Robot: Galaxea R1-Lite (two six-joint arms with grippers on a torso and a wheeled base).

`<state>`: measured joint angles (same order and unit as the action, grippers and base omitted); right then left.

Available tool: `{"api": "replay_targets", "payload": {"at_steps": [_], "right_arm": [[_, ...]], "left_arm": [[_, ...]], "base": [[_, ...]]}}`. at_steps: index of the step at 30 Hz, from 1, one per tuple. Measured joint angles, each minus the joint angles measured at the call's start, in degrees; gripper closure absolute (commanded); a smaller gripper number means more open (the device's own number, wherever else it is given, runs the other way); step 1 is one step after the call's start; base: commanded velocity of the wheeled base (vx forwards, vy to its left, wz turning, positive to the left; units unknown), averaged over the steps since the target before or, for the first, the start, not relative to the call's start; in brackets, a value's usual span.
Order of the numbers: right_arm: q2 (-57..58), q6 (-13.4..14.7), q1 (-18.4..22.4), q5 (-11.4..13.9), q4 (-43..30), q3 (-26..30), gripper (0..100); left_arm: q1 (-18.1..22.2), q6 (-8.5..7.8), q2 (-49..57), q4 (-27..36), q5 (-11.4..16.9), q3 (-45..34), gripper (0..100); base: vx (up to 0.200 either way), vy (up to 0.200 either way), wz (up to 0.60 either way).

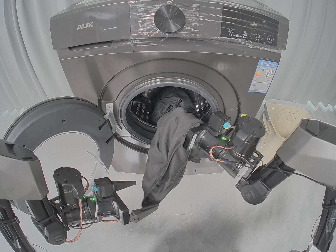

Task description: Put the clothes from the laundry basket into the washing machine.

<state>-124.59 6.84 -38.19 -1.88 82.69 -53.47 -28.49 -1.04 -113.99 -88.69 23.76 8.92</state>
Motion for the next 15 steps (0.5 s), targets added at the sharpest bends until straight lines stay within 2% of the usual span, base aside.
{"api": "replay_targets", "payload": {"at_steps": [3, 5, 11, 15], "right_arm": [[0.99, 0.00, 0.35, 0.07, -0.22, -0.13, 100], [1.62, 0.00, 0.46, 0.07, -0.24, -0.11, 100], [2.95, 0.00, 0.38, 0.16, -0.11, 0.55, 100], [3.80, -0.02, -0.37, 0.29, 0.07, 1.77, 100]], "left_arm": [[0.40, -2.30, -0.21, 0.01, 2.38, -1.96, 0], [0.63, -2.82, -0.23, 0.01, 3.25, -2.65, 0], [1.57, -2.29, -0.20, 0.04, 4.60, 0.17, 0], [2.80, -0.60, -0.80, 0.01, 3.52, 5.84, 0]], "base": [[0.000, 0.000, 0.00], [0.000, 0.000, 0.00], [0.000, 0.000, 0.00], [0.000, 0.000, 0.00]]}}
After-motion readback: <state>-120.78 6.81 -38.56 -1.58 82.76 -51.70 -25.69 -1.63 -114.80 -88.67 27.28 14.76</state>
